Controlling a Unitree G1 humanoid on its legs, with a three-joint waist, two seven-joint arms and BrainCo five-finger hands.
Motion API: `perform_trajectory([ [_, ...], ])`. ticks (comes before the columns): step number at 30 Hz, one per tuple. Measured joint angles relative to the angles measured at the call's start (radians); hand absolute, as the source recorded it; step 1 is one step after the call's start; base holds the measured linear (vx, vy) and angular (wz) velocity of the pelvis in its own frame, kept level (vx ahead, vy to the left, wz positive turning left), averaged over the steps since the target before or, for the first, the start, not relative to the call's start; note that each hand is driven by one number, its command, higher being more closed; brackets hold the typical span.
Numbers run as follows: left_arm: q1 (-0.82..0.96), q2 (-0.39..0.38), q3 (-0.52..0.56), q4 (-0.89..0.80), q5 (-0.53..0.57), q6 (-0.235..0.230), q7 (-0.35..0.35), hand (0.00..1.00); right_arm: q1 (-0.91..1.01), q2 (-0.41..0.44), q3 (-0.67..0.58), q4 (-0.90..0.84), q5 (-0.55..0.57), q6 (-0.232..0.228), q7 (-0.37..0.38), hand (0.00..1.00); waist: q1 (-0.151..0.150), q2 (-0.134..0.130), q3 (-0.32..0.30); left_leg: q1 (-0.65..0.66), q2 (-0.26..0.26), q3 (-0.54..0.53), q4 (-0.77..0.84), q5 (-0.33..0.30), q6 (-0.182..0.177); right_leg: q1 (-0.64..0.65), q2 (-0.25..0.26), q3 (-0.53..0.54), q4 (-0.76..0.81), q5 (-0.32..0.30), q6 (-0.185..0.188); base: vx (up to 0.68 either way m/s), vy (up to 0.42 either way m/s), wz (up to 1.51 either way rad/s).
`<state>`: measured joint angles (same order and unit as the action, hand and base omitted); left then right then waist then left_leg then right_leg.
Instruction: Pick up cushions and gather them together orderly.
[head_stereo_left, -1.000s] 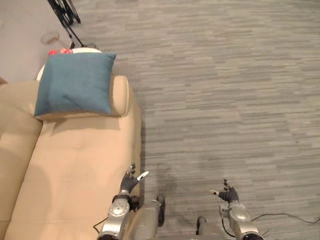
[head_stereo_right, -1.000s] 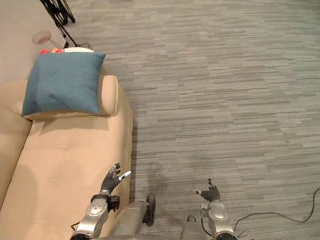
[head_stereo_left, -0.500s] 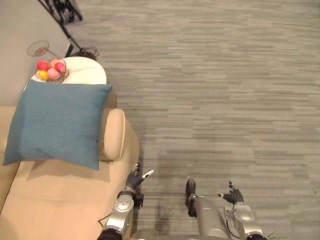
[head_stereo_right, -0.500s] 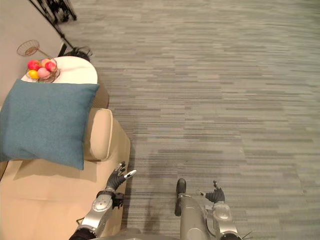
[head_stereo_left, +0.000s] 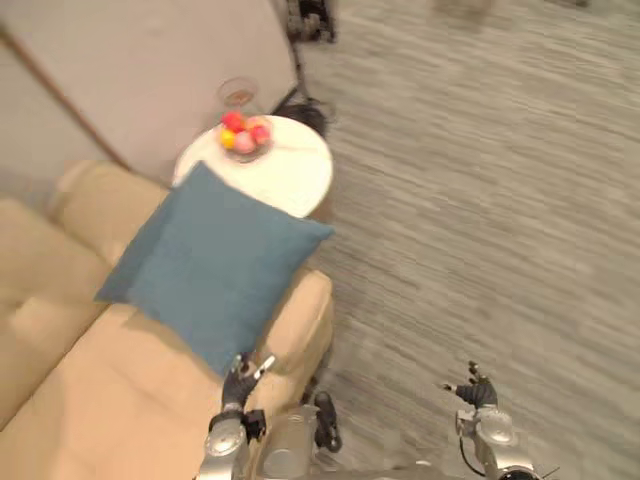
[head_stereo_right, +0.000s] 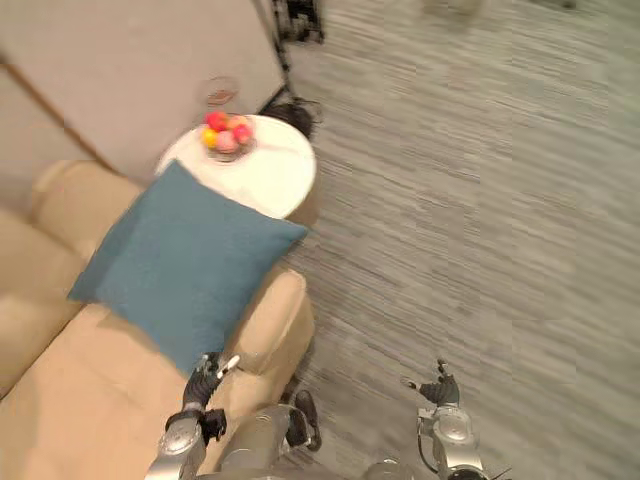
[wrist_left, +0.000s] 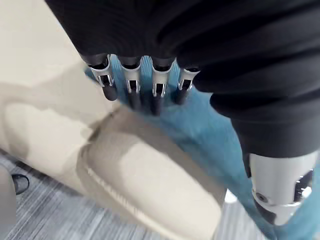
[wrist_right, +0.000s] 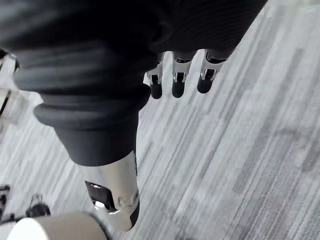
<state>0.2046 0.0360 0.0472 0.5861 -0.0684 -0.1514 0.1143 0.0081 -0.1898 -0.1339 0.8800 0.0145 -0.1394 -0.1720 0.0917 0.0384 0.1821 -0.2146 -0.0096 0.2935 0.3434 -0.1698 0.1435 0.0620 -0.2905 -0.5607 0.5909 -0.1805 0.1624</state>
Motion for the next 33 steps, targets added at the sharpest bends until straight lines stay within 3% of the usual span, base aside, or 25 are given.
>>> perform_trajectory([
  [1, 0.005, 0.006, -0.001, 0.001, 0.0, 0.001, 0.0, 0.0, 0.01, 0.004, -0.009, 0.0, -0.013, 0.001, 0.002, 0.0, -0.008, -0.006, -0.003, 0.031, -0.029, -0.063, -0.001, -0.016, 0.005, -0.058, -0.045, 0.064, 0.199, 0.021, -0.017, 0.44, 0.059, 1.9],
  [3, 0.011, 0.009, -0.005, 0.0, 0.0, 0.009, 0.002, 0.0, 0.001, 0.012, -0.012, -0.002, -0.016, 0.001, 0.002, 0.0, -0.017, -0.008, -0.003, 0.068, -0.054, -0.171, 0.009, -0.022, 0.008, -0.152, -0.011, 0.206, 0.326, -0.062, -0.05, 0.39, -0.054, 1.85],
  [5, 0.01, 0.01, -0.007, -0.004, 0.0, 0.01, 0.006, 0.0, -0.006, 0.019, -0.011, -0.012, -0.014, -0.006, 0.001, 0.0, -0.02, -0.009, -0.003, 0.108, -0.067, -0.254, 0.006, -0.022, 0.008, -0.221, 0.044, 0.303, 0.271, -0.102, -0.063, 0.37, -0.109, 1.63],
  [7, 0.002, 0.007, -0.014, -0.03, 0.0, 0.009, 0.02, 0.0, 0.006, 0.03, -0.011, -0.047, -0.006, -0.009, 0.0, 0.0, -0.023, -0.013, -0.011, 0.125, -0.085, -0.392, 0.007, -0.037, -0.016, -0.314, 0.142, 0.493, 0.072, -0.118, -0.059, 0.27, -0.158, 1.65],
  [8, -0.01, 0.006, -0.017, -0.03, 0.0, 0.008, 0.021, 0.0, 0.014, 0.033, -0.012, -0.056, -0.002, -0.009, 0.0, 0.0, -0.025, -0.015, -0.012, 0.123, -0.093, -0.441, 0.01, -0.042, -0.025, -0.332, 0.167, 0.555, 0.013, -0.114, -0.051, 0.21, -0.231, 2.05],
  [9, -0.036, 0.007, -0.021, -0.028, -0.001, 0.008, 0.021, 0.0, 0.04, 0.036, -0.015, -0.067, 0.014, -0.009, 0.0, 0.0, -0.029, -0.023, -0.013, 0.116, -0.11, -0.522, 0.022, -0.052, -0.042, -0.343, 0.199, 0.669, -0.104, -0.093, -0.019, 0.16, -0.224, 1.85],
  [10, -0.044, 0.007, -0.027, -0.027, -0.001, 0.007, 0.022, 0.0, 0.047, 0.039, -0.017, -0.067, 0.017, -0.007, -0.001, 0.0, -0.029, -0.029, -0.015, 0.112, -0.12, -0.559, 0.036, -0.058, -0.053, -0.342, 0.204, 0.708, -0.151, -0.077, -0.003, 0.19, -0.396, 2.92],
  [11, -0.049, 0.009, -0.042, -0.025, 0.0, -0.001, 0.021, 0.0, 0.088, 0.062, -0.019, -0.067, 0.028, -0.005, -0.001, 0.0, -0.036, -0.058, -0.016, 0.101, -0.151, -0.643, 0.091, -0.106, -0.096, -0.32, 0.179, 0.708, -0.2, 0.055, -0.018, 0.15, -0.362, 2.09],
  [12, -0.05, 0.009, -0.042, -0.021, 0.0, -0.001, 0.021, 0.0, 0.09, 0.061, -0.02, -0.067, 0.029, -0.005, -0.001, 0.0, -0.04, -0.054, -0.017, 0.1, -0.147, -0.65, 0.099, -0.111, -0.101, -0.316, 0.179, 0.695, -0.191, 0.045, -0.025, 0.18, -0.417, 2.17],
  [14, -0.021, -0.008, -0.042, -0.025, 0.0, -0.001, 0.021, 0.0, 0.108, 0.08, -0.034, -0.106, 0.046, -0.006, -0.001, 0.0, -0.024, -0.021, -0.04, 0.063, -0.072, -0.609, 0.125, -0.125, -0.137, -0.296, 0.191, 0.564, -0.196, 0.032, -0.057, 0.15, -0.256, 1.12],
  [17, -0.021, -0.018, -0.041, -0.025, 0.0, -0.001, 0.021, 0.0, 0.083, 0.092, -0.036, -0.132, 0.068, -0.009, -0.001, 0.0, -0.019, -0.023, -0.038, 0.049, 0.009, -0.482, 0.064, -0.097, -0.183, -0.279, 0.187, 0.492, -0.22, 0.042, -0.083, 0.04, -0.193, 0.82],
  [18, -0.022, -0.02, -0.041, -0.025, -0.001, -0.001, 0.021, 0.0, 0.082, 0.101, -0.055, -0.146, 0.077, -0.01, -0.003, 0.0, -0.023, -0.024, -0.038, 0.053, 0.068, -0.39, 0.034, -0.083, -0.206, -0.253, 0.182, 0.454, -0.244, 0.046, -0.089, 0.0, -0.157, 0.79],
  [19, -0.026, -0.02, -0.041, -0.025, -0.001, -0.001, 0.021, 0.0, 0.089, 0.105, -0.076, -0.153, 0.09, -0.01, -0.007, 0.0, -0.025, -0.024, -0.039, 0.057, 0.121, -0.294, 0.015, -0.064, -0.209, -0.228, 0.175, 0.421, -0.264, 0.047, -0.09, -0.01, -0.13, 0.81],
  [21, -0.031, -0.019, -0.039, -0.024, -0.001, -0.003, 0.023, 0.0, 0.107, 0.103, -0.108, -0.153, 0.104, -0.01, -0.022, 0.0, -0.027, -0.029, -0.041, 0.058, 0.154, -0.187, -0.01, -0.025, -0.203, -0.201, 0.159, 0.394, -0.291, 0.051, -0.083, -0.04, 0.004, 0.57],
  [23, -0.028, -0.003, -0.033, -0.023, -0.001, -0.007, 0.032, 0.0, 0.109, 0.102, -0.129, -0.152, 0.109, -0.01, -0.027, 0.0, -0.027, -0.031, -0.051, 0.059, 0.148, -0.158, -0.048, -0.005, -0.196, -0.191, 0.148, 0.393, -0.341, 0.08, -0.07, -0.02, 0.075, 0.17],
  [25, -0.031, 0.049, -0.033, -0.02, 0.0, -0.007, 0.043, 0.0, 0.108, 0.1, -0.16, -0.163, 0.111, -0.01, -0.033, 0.0, -0.031, -0.054, -0.061, 0.064, 0.127, -0.151, -0.111, 0.04, -0.201, -0.178, 0.149, 0.396, -0.435, 0.132, -0.063, 0.04, 0.095, 0.08],
  [27, -0.03, 0.088, -0.033, -0.016, 0.001, -0.007, 0.043, 0.0, 0.111, 0.091, -0.183, -0.188, 0.11, -0.01, -0.042, 0.0, -0.055, -0.063, -0.061, 0.084, 0.108, -0.15, -0.134, 0.061, -0.199, -0.147, 0.142, 0.404, -0.476, 0.15, -0.057, 0.06, 0.081, 0.13],
  [33, -0.089, 0.138, -0.006, -0.016, 0.001, -0.01, 0.042, 0.0, 0.047, -0.002, -0.182, -0.281, 0.101, -0.012, -0.039, 0.0, -0.066, -0.063, -0.063, 0.118, 0.096, -0.12, -0.196, 0.078, -0.198, -0.147, 0.143, 0.452, -0.518, 0.172, -0.055, 0.0, 0.024, -0.18],
])
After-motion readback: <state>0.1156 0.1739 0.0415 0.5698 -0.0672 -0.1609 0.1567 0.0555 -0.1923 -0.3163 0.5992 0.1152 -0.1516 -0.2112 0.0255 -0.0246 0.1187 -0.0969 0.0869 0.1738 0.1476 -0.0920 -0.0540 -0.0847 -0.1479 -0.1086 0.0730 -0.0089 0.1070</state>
